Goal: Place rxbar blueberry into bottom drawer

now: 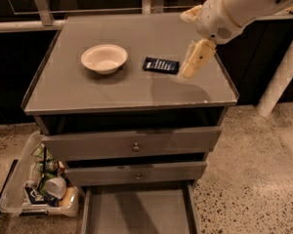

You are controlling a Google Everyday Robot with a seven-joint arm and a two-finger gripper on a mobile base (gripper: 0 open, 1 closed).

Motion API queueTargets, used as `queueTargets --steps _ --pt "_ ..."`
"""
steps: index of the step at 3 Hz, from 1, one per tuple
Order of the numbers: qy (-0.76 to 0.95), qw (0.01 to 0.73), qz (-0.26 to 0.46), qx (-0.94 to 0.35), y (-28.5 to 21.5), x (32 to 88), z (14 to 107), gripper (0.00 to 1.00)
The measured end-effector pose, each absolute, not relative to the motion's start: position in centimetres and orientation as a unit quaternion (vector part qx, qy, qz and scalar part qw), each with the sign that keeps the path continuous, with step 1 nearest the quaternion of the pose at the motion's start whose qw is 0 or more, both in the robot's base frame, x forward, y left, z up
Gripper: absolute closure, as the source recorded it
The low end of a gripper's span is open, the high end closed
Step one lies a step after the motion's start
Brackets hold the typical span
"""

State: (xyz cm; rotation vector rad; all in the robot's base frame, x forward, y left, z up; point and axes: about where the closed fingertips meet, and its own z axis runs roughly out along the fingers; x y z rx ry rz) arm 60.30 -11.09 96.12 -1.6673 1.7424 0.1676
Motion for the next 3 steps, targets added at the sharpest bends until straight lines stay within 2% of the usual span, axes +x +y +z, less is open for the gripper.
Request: queueTargets --steps 1,3 --pt "0.674 0.359 0.087 -0.640 -9.7 63.7 93.9 0.00" --pt "0.704 0.360 0.127 -0.598 -10.2 68.7 89.8 0.00"
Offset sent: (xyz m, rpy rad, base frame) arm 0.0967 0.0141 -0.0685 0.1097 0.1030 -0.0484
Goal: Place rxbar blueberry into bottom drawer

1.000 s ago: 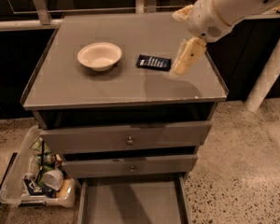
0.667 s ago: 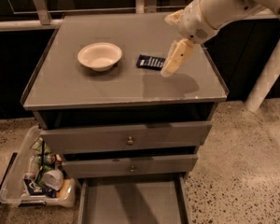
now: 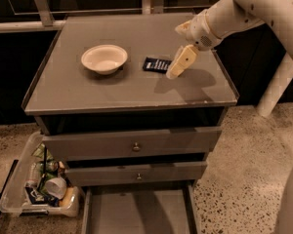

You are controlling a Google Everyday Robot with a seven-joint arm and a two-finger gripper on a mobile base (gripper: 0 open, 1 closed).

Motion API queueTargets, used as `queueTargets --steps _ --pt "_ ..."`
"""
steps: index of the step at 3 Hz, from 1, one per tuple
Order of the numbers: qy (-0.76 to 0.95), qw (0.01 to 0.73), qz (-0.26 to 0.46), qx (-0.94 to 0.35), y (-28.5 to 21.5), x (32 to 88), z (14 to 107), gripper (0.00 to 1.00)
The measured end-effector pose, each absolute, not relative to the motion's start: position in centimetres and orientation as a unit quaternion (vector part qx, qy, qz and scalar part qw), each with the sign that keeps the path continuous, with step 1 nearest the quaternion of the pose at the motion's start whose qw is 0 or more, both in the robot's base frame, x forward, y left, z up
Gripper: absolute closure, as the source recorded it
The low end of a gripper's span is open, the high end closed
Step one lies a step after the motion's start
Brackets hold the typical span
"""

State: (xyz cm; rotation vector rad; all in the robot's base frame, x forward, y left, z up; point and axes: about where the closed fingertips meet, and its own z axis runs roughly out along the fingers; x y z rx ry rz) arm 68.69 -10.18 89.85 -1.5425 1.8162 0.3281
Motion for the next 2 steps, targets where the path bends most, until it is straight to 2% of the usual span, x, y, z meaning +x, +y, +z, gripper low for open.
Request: queueTargets --steps 2 --pt "0.721 0.363 0.160 -0.568 -10.4 71.7 87.9 0.00"
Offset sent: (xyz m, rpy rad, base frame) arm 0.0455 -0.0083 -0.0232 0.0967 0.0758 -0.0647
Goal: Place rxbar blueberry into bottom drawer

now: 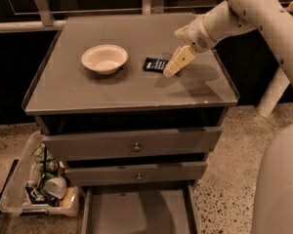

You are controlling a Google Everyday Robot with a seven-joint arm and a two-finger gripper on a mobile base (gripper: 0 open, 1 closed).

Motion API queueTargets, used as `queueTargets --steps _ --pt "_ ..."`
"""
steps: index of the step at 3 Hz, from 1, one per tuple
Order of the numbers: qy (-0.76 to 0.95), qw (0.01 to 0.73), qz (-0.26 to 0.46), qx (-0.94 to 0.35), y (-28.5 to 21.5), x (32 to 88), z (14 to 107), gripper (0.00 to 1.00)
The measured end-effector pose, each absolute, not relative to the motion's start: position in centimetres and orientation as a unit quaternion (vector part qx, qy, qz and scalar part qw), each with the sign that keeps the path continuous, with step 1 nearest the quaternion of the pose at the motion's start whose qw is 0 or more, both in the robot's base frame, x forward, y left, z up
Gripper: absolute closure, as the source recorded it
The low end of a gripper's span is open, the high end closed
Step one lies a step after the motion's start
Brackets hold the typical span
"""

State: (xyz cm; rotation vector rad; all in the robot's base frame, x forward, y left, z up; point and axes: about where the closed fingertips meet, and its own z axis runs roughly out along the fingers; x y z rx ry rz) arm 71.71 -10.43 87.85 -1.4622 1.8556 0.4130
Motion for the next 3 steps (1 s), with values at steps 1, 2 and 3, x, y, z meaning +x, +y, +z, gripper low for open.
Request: queueTargets --steps 1,2,3 --pt "0.729 0.354 0.169 -0.561 -10.3 72.4 86.7 0.00" --pt "0.737 0.339 0.172 -0.559 -9.9 72.8 85.4 0.00" --pt "0.745 0.328 0.175 -0.553 -10.0 73.0 84.2 0.00"
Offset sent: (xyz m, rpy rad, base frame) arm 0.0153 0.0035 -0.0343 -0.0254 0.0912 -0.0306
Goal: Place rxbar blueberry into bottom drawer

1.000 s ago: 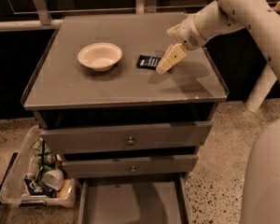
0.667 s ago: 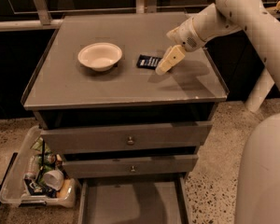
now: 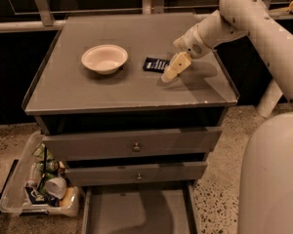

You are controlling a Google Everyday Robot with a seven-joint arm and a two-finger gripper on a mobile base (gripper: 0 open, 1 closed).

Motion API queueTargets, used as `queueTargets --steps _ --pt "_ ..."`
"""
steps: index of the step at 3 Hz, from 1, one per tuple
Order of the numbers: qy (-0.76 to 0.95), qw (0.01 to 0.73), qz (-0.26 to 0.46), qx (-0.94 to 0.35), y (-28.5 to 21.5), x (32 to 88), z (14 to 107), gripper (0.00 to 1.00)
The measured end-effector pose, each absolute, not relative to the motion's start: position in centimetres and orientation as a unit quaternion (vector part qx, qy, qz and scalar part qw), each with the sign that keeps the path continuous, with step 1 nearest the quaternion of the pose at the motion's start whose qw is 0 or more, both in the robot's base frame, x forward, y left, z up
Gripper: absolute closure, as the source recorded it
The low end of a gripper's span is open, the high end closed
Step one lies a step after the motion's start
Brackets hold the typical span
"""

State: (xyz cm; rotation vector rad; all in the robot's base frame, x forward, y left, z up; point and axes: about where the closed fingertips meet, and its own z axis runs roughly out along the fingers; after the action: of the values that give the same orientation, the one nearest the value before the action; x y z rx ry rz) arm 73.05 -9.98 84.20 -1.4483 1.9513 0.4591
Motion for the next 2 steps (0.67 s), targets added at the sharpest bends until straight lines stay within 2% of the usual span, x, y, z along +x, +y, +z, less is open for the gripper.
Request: queueTargets --steps 1,2 --pt "0.752 0.320 0.178 -0.548 -10.15 73.18 83.22 0.00" --pt "0.752 0.320 0.178 -0.548 -10.15 73.19 83.22 0.18"
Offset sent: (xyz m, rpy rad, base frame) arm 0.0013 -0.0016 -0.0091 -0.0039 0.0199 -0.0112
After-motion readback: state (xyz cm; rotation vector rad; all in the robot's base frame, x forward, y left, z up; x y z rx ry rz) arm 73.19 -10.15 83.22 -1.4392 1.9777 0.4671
